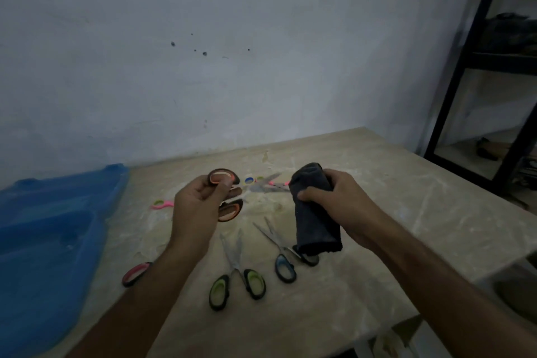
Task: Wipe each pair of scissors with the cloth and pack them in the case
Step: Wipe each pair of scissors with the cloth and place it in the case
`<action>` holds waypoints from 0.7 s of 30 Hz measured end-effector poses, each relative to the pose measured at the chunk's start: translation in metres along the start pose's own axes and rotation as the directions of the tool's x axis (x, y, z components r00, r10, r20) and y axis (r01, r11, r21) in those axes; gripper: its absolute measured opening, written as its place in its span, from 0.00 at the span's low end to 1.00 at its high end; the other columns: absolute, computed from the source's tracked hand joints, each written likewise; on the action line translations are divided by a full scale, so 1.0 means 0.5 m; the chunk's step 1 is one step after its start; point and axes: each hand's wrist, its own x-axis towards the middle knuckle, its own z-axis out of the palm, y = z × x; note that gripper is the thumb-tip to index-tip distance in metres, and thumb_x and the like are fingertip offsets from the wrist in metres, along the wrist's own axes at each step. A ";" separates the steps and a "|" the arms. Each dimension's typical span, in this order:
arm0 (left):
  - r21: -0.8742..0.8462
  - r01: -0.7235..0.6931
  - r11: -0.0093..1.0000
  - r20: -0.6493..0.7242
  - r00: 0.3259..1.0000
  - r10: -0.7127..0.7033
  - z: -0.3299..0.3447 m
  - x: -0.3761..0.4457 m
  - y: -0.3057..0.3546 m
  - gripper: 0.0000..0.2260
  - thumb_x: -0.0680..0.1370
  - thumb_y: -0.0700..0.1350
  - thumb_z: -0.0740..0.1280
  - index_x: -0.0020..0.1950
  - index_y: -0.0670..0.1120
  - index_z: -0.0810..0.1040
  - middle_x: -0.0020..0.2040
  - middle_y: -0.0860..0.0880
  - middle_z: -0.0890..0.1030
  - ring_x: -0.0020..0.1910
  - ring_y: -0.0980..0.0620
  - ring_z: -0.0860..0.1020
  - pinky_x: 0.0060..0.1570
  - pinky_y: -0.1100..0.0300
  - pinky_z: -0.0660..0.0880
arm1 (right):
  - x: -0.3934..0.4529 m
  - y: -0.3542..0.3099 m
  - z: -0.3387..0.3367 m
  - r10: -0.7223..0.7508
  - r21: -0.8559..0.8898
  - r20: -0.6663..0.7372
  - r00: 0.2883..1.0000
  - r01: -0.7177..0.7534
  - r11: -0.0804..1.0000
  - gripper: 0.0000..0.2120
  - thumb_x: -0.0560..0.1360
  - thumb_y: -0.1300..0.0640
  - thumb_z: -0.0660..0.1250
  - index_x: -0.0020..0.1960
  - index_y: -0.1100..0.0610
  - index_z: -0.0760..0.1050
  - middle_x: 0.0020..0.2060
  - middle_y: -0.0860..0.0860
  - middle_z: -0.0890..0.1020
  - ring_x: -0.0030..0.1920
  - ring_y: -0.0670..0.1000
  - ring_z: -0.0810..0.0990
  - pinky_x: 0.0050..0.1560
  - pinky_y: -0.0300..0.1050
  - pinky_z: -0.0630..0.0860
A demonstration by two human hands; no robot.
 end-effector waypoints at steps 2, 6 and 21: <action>-0.077 0.122 0.989 0.007 0.992 -0.122 -0.005 0.005 -0.015 0.07 0.81 0.41 0.68 0.54 0.39 0.83 0.51 0.39 0.87 0.43 0.49 0.87 0.39 0.59 0.82 | -0.007 0.014 -0.001 -0.034 -0.031 -0.015 0.999 0.034 0.999 0.11 0.73 0.62 0.75 0.54 0.52 0.82 0.47 0.51 0.87 0.48 0.51 0.86 0.52 0.53 0.84; -0.156 0.233 0.960 0.046 0.972 -0.229 -0.005 -0.007 -0.032 0.09 0.80 0.43 0.69 0.57 0.39 0.82 0.53 0.41 0.87 0.45 0.46 0.87 0.38 0.58 0.83 | -0.013 0.037 0.003 -0.144 -0.057 0.012 0.989 0.145 0.988 0.12 0.76 0.62 0.72 0.57 0.51 0.82 0.50 0.47 0.86 0.53 0.48 0.85 0.58 0.52 0.82; -0.229 0.226 0.947 0.075 0.974 -0.214 -0.001 -0.048 -0.053 0.06 0.82 0.44 0.66 0.56 0.43 0.80 0.55 0.47 0.87 0.45 0.44 0.87 0.38 0.58 0.82 | -0.039 0.068 0.120 -0.512 -0.632 0.313 0.800 0.578 0.517 0.19 0.73 0.53 0.64 0.63 0.46 0.77 0.52 0.50 0.76 0.46 0.53 0.80 0.40 0.48 0.78</action>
